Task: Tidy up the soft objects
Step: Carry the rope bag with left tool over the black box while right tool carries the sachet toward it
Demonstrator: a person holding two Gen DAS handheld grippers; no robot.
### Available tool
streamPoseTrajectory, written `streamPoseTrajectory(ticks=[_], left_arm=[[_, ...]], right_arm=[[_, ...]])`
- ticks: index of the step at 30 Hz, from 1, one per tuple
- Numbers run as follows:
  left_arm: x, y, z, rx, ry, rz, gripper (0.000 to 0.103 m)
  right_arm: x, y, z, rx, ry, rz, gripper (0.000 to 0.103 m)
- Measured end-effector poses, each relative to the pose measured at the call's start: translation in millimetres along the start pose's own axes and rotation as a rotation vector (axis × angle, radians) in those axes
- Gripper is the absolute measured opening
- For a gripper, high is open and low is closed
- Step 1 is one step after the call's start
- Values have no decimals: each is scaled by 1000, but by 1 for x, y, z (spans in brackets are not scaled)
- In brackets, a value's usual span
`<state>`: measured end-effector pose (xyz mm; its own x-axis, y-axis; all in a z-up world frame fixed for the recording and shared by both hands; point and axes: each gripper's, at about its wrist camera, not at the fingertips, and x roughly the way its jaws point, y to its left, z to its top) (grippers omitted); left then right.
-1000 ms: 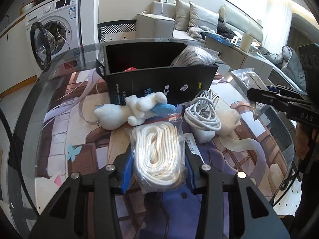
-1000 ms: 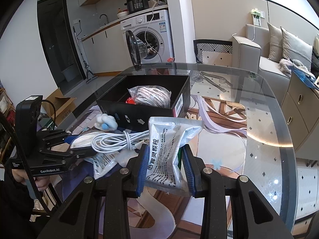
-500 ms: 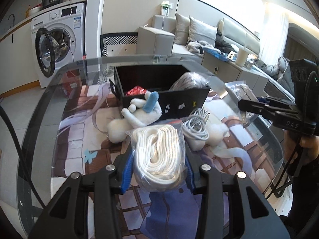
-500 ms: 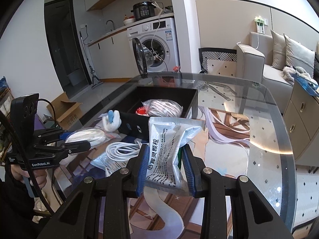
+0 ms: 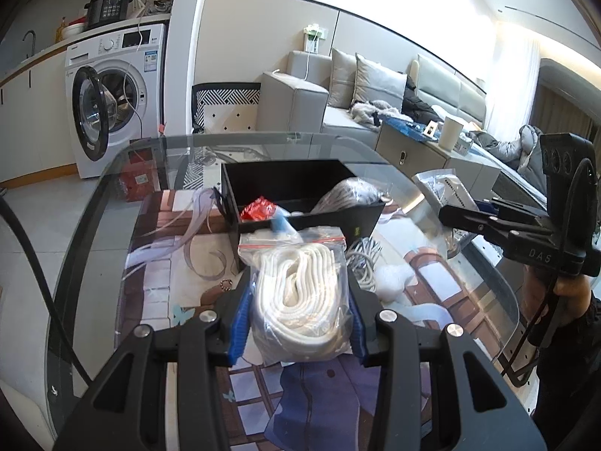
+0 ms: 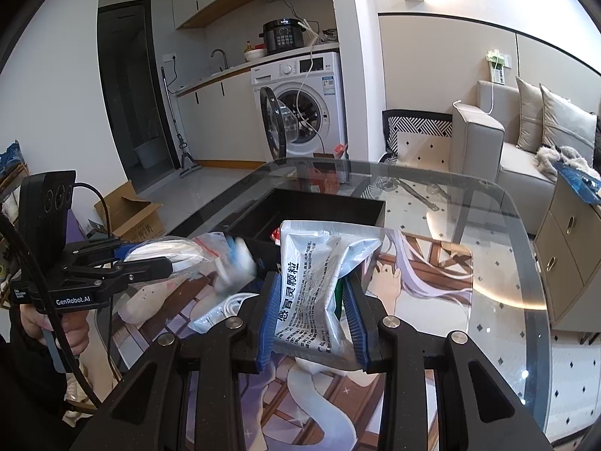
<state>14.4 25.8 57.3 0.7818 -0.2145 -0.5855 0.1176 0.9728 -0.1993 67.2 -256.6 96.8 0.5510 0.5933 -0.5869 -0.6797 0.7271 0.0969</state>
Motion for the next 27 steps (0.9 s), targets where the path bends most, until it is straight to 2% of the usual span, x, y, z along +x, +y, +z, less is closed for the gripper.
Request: streamPoseTrajectory(ticks=[11, 27], left_arm=[[-13, -5, 25, 18, -74, 12, 42], [20, -1, 54, 19, -83, 35, 42]], right_arm=[[-11, 0, 21, -5, -50, 2, 34], [21, -4, 47, -2, -39, 18, 34]])
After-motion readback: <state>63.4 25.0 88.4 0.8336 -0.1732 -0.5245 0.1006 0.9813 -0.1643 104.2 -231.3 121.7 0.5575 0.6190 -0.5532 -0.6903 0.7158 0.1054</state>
